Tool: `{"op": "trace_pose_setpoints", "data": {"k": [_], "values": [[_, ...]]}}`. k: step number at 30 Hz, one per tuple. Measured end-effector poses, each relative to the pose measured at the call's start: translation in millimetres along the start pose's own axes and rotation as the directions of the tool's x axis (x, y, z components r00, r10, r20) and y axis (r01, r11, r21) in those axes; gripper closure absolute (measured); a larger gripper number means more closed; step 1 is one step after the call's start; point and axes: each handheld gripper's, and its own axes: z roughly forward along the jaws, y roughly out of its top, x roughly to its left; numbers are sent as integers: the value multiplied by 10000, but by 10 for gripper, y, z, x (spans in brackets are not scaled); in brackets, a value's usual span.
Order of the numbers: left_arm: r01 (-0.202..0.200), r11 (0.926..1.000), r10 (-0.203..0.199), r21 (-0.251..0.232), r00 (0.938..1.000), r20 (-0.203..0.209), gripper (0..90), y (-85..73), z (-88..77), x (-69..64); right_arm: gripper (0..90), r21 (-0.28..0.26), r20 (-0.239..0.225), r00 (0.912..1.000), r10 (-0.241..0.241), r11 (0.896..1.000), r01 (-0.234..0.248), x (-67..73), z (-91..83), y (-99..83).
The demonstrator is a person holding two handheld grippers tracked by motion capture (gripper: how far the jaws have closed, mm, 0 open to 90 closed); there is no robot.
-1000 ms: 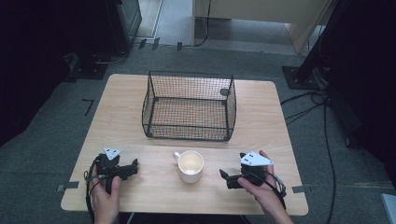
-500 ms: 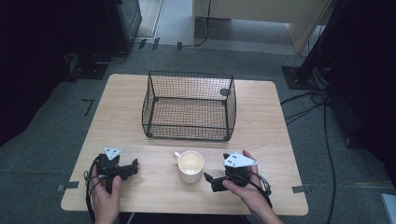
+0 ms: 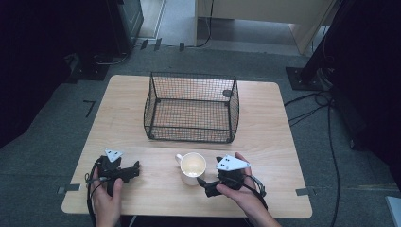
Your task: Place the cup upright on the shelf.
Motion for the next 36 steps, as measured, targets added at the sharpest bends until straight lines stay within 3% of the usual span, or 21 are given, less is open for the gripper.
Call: {"op": "trace_pose_setpoints", "data": {"k": [14,27,29,36], "values": [[5,10000,-5,-4,10000,1,0,0,0,0,0,-110,-242,9996,-174,9998,171,139,188,80],[-2,10000,2,-4,10000,1,0,0,0,0,0,-132,18,10000,-55,9999,55,229,391,117],[-5,10000,5,2,10000,2,0,0,0,1,35,-230,259,9997,-17,9997,23,245,422,123],[-9,10000,9,2,10000,-1,0,0,0,1,70,-209,398,9992,-98,9997,106,265,467,128]]}}
